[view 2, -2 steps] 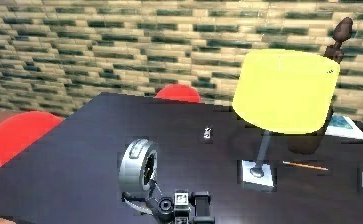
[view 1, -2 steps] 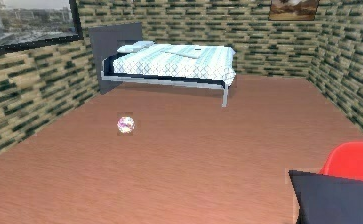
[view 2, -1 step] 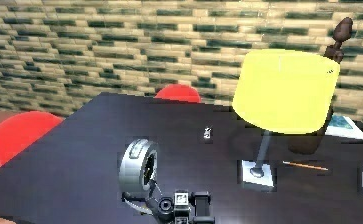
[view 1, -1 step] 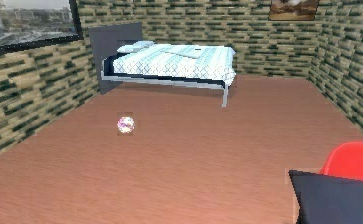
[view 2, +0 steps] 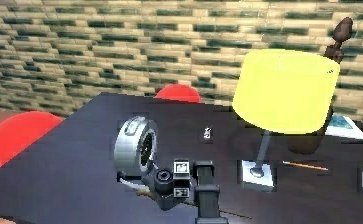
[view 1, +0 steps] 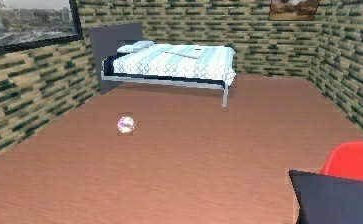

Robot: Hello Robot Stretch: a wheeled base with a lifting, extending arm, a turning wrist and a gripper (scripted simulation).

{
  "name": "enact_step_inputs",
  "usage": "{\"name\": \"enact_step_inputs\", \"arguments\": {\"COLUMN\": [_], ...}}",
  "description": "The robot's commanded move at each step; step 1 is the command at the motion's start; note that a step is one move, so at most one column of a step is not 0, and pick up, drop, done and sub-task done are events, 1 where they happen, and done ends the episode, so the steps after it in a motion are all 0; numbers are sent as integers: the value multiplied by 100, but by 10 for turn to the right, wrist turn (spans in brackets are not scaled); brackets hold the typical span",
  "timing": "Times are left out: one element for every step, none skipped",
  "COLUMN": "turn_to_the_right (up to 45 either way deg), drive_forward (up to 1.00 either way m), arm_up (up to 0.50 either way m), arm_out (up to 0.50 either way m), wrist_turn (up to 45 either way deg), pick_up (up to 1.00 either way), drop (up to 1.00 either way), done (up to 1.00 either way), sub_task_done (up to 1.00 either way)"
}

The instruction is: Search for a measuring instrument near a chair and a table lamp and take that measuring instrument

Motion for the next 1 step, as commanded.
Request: {"name": "enact_step_inputs", "arguments": {"turn_to_the_right": [0], "drive_forward": [0], "arm_up": [0], "arm_out": [0], "wrist_turn": [0], "pick_up": [0], "drop": [0], "done": [100], "sub_task_done": [0]}}
